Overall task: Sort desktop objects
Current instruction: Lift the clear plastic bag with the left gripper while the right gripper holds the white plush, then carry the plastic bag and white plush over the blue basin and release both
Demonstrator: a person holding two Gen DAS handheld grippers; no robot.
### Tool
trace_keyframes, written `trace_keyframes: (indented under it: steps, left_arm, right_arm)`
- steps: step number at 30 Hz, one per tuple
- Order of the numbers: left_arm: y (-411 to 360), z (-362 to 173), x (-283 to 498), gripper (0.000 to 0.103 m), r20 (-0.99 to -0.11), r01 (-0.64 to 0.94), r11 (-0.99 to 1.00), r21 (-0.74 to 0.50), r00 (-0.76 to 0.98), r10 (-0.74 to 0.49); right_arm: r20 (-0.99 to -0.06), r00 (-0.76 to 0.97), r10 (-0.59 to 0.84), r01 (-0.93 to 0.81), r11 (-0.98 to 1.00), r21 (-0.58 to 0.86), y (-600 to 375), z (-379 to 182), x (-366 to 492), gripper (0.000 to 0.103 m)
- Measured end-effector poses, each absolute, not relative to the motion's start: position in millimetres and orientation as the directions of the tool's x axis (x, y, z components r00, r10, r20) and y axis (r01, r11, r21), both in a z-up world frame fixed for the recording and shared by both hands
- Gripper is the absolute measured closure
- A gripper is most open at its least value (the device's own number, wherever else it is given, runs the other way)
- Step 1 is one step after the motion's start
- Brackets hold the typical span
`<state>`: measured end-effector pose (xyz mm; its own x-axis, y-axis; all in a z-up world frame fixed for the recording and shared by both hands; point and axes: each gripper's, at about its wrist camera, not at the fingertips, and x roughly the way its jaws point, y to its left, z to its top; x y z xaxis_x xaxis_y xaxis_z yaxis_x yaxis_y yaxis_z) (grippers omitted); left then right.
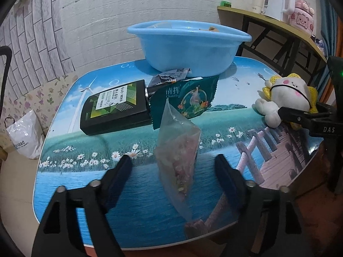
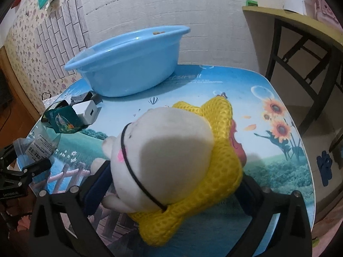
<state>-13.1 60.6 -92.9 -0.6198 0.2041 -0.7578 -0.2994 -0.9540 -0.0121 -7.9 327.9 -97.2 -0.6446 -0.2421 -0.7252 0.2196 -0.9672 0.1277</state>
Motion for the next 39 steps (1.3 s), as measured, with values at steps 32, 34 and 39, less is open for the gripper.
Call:
trace_keyframes:
  steps: [32,34,39]
  left_arm:
    - [44,-90,-9,0.079,-0.691,-0.250,-0.967,-0.054,-0.690,0.217]
    - [41,-89,-9,0.082,-0.683,-0.251,-0.965,-0.070,-0.693,0.230]
    - [40,-86,-8,0.083,-0.678,-0.241,-0.968,-0.067,-0.701,0.221]
  right_arm:
    - [-0.714,-0.659,-0.238,0.227,-0.967,0.113,322,-92,0,0.012]
    - [-0.715,-0.648,-0.262,0.239,-0.962,0.135,323,-94,0,0.018]
    - [-0.699,-0.654,-0.290,0.252,-0.955,0.160,326,-91,2,0.035]
